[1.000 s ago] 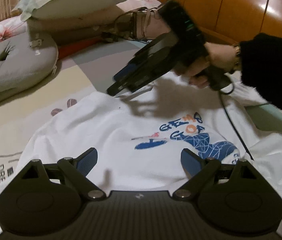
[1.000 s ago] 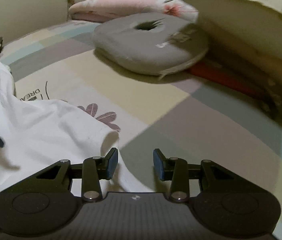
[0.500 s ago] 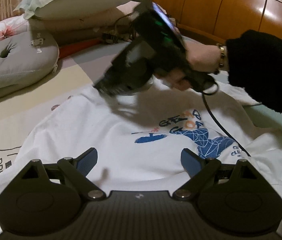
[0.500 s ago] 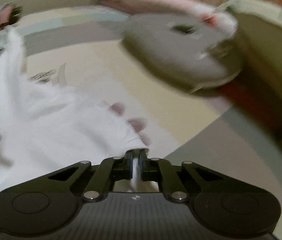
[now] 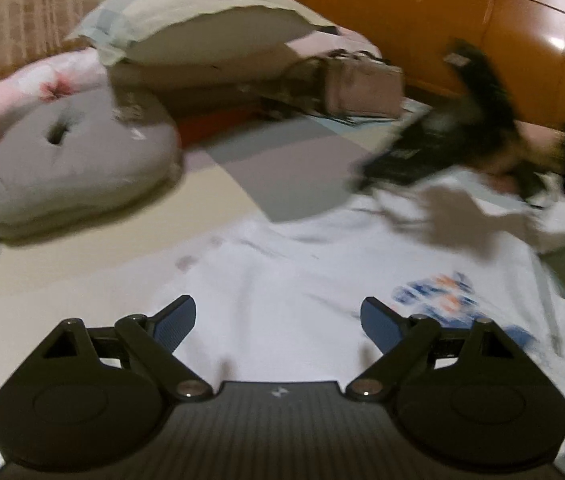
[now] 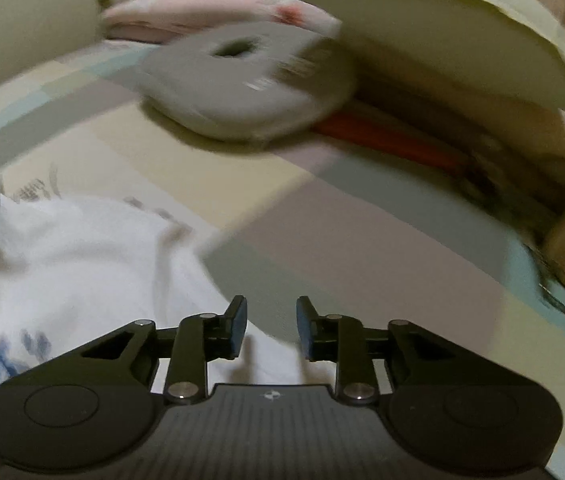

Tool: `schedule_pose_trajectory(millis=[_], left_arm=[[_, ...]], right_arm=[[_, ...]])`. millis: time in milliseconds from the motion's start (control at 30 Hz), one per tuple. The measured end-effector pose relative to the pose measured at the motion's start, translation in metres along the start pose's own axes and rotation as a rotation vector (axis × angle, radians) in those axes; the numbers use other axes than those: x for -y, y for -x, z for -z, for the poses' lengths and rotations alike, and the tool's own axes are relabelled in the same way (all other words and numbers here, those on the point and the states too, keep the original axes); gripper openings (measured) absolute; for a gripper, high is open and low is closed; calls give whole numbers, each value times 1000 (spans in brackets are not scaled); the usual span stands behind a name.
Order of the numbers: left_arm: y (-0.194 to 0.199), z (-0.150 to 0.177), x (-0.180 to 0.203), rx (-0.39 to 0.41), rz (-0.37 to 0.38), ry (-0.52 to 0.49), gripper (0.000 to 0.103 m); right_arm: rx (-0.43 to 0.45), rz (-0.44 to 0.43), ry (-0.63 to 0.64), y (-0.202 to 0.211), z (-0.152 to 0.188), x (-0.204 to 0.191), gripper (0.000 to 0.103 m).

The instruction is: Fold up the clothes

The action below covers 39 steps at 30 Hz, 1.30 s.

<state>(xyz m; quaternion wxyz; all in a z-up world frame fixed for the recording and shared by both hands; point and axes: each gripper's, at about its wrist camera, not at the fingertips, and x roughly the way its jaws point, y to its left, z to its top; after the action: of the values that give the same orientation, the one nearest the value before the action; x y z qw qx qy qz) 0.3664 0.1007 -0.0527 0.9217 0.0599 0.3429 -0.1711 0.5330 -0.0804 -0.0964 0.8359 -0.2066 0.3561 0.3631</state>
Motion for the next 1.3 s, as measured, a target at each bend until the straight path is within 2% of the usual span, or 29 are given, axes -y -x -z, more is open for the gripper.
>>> schedule_pose_trajectory(millis=[100, 167, 200, 300, 367, 500, 633, 700, 800, 867, 900, 1067, 1233, 1300], left_arm=[[-28, -15, -24, -22, -30, 18, 73], [-51, -21, -37, -49, -45, 32, 54], [-62, -23, -41, -59, -43, 33, 51], [-83, -26, -51, -70, -14, 65, 50], [-93, -25, -56, -76, -9, 76, 50], [-112, -16, -58, -146, -16, 57, 51], [-111, -12, -50, -157, -27, 24, 51], [-108, -11, -43, -169, -35, 0, 47], [-102, -9, -32, -175, -30, -40, 26], [-98, -9, -26, -174, -31, -61, 5], [-98, -11, -26, -166, -47, -63, 2], [-94, -21, -25, -124, -128, -69, 1], [-101, -47, -41, -75, -227, -14, 1], [-104, -56, -50, -60, -246, 18, 0]], right_arm=[[-34, 30, -51, 5, 22, 23, 32], [-21, 33, -77, 8, 32, 32, 32], [-11, 27, -91, 8, 35, 36, 34], [15, 5, -134, 5, 40, 47, 37], [2, -16, -135, -1, 44, 49, 37], [9, -18, -82, 1, 55, 41, 37], [-2, 13, -10, 9, 61, 28, 37], [-14, 11, 22, 13, 64, 22, 35], [-32, 2, 51, 19, 66, 15, 27], [-33, 21, 71, 19, 65, 12, 12], [-31, 45, 87, 20, 64, 10, 6], [41, 131, 58, 22, 47, 17, 4], [86, 213, 46, 9, 21, 24, 3], [110, 275, 24, 0, 10, 32, 4]])
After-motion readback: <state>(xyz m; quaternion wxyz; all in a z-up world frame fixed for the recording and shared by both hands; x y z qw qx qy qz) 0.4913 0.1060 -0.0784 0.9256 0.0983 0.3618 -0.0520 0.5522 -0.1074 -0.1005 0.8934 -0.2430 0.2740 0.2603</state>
